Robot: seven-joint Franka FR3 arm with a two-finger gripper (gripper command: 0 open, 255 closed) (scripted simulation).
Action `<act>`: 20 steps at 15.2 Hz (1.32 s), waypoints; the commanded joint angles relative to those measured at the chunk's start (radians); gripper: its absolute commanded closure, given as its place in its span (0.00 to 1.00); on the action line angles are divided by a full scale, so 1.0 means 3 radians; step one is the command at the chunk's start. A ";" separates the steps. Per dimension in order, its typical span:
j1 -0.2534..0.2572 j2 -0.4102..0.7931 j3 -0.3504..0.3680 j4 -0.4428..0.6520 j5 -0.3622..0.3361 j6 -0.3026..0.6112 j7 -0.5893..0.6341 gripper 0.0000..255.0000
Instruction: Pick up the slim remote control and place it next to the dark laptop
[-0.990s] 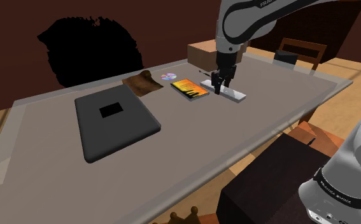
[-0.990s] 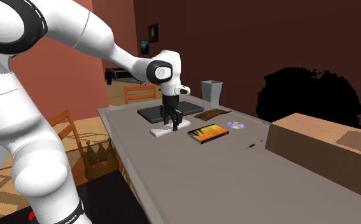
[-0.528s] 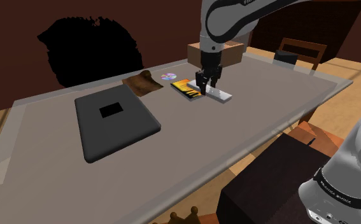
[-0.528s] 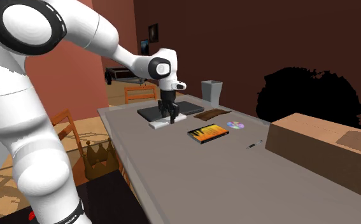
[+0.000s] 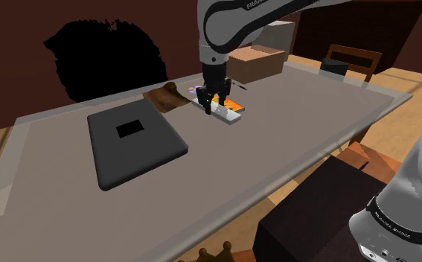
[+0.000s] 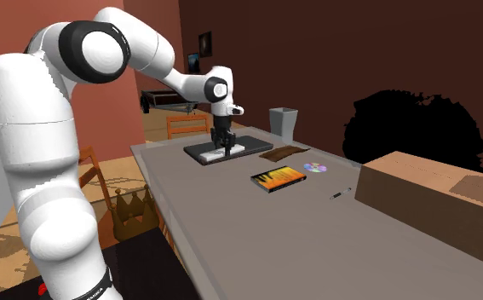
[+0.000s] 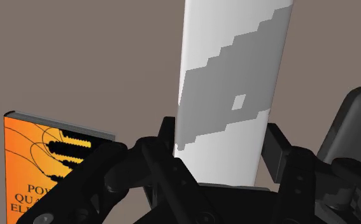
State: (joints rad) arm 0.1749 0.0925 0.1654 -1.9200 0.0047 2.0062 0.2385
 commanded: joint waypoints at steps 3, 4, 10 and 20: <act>0.0034 0.0147 0.0021 0.0054 -0.0028 0.0094 0.0069 1.00; 0.0035 0.0161 0.0021 0.0026 -0.0031 0.0136 0.0070 1.00; 0.0039 0.0260 0.0018 -0.0124 -0.0051 0.0384 0.0080 1.00; 0.0048 0.0451 0.0009 -0.0300 -0.0091 0.0748 0.0102 1.00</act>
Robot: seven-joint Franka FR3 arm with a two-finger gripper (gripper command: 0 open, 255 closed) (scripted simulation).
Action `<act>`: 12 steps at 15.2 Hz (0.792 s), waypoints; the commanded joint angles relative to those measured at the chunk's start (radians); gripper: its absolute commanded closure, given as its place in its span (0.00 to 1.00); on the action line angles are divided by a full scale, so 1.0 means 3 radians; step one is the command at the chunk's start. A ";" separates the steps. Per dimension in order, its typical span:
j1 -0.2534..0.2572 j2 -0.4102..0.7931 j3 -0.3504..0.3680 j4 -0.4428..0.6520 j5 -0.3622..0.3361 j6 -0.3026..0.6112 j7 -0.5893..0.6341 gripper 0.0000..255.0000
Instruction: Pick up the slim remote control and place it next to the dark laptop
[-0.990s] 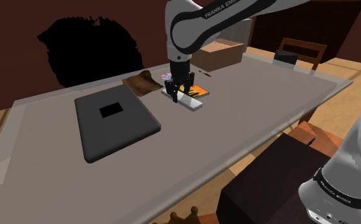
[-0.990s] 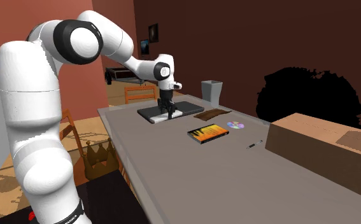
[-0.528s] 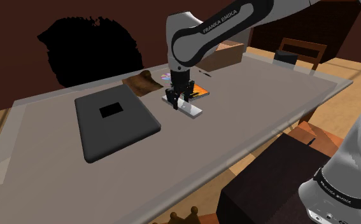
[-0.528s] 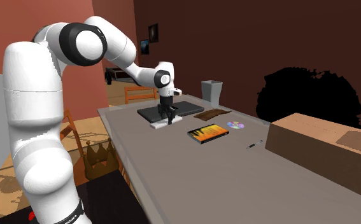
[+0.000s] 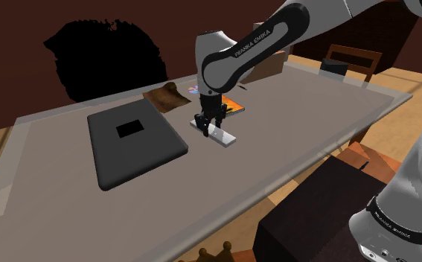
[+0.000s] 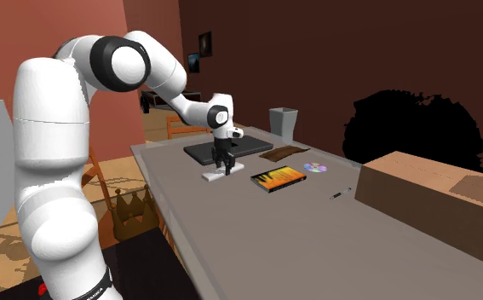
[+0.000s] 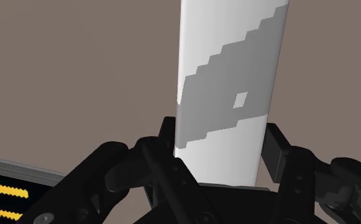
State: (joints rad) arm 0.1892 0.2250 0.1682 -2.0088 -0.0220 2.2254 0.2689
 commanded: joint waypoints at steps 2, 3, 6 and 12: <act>0.0001 0.0009 0.0000 -0.0004 -0.0002 0.0017 0.0001 1.00; 0.0001 0.0009 0.0000 -0.0004 -0.0002 0.0017 0.0001 1.00; 0.0001 0.0009 0.0000 -0.0004 -0.0002 0.0017 0.0001 1.00; 0.0001 0.0009 0.0000 -0.0005 -0.0002 0.0017 0.0001 0.00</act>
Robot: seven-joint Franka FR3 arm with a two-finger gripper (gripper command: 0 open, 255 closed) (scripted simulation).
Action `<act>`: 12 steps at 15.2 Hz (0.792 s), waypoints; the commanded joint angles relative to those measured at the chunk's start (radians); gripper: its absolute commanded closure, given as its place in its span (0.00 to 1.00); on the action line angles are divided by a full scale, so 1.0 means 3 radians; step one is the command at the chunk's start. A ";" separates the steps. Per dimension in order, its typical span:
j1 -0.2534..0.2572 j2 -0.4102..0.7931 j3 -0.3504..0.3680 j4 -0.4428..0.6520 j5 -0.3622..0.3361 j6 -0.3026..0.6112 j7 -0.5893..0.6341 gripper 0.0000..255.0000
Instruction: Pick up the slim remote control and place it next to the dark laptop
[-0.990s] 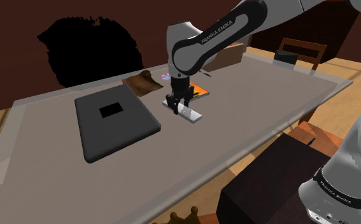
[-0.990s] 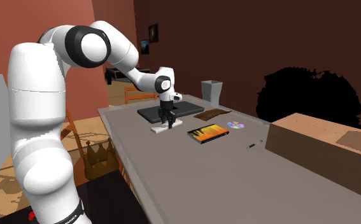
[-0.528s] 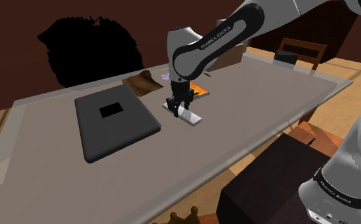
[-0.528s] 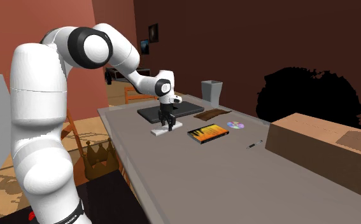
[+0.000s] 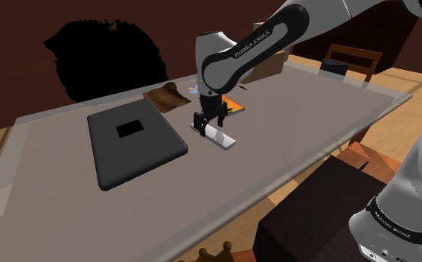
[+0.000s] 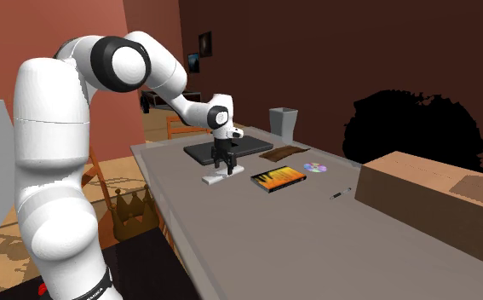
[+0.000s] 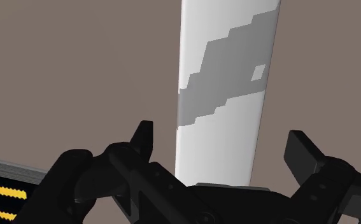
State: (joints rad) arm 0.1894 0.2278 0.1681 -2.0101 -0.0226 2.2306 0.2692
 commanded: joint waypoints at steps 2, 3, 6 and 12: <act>-0.0008 -0.0110 0.0005 0.0092 0.0024 -0.0201 -0.0016 0.00; -0.0011 -0.0160 0.0007 0.0144 0.0034 -0.0302 -0.0023 0.00; -0.0014 -0.0197 0.0008 0.0189 0.0042 -0.0383 -0.0029 0.00; -0.0014 -0.0197 0.0008 0.0189 0.0042 -0.0383 -0.0029 0.00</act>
